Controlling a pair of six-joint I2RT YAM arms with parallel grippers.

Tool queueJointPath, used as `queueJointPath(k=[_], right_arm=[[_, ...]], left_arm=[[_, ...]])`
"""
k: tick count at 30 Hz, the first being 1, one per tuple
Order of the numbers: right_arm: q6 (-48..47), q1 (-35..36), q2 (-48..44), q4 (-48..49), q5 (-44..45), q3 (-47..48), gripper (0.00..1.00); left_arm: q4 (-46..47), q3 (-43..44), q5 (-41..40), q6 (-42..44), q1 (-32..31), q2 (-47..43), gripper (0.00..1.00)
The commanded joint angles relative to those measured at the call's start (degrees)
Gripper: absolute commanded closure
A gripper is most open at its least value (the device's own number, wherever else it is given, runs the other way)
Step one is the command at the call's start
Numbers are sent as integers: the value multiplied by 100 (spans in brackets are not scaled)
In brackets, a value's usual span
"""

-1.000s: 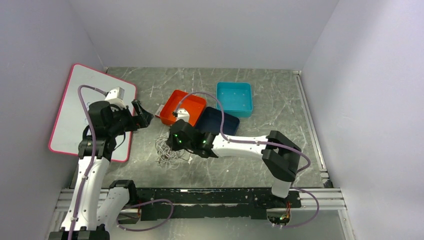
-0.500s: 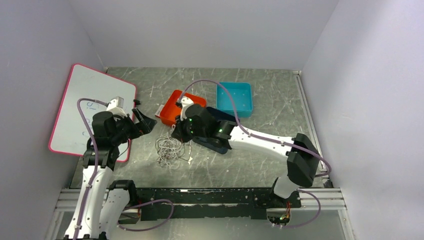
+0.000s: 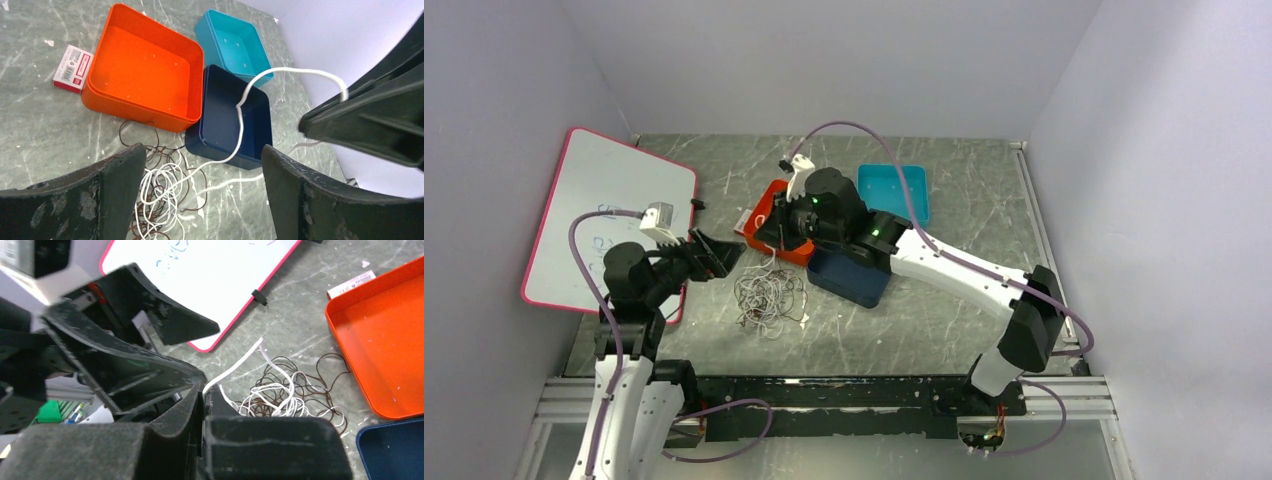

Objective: Untangle the cables

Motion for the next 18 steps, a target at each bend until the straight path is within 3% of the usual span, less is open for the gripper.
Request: queueJointPath(k=[1,10,18], right_arm=[[144,-5,70,-237,-81,368,100],[333,-14,279,-382,19,847,100],[318,-17,311,-339,-273,1067,100]], left_arm=[[526,-261,353,-76,59,-106,11],[1836,-855,884,-400,59,-144,9],[2145,-974,965,-428,50,118,15]])
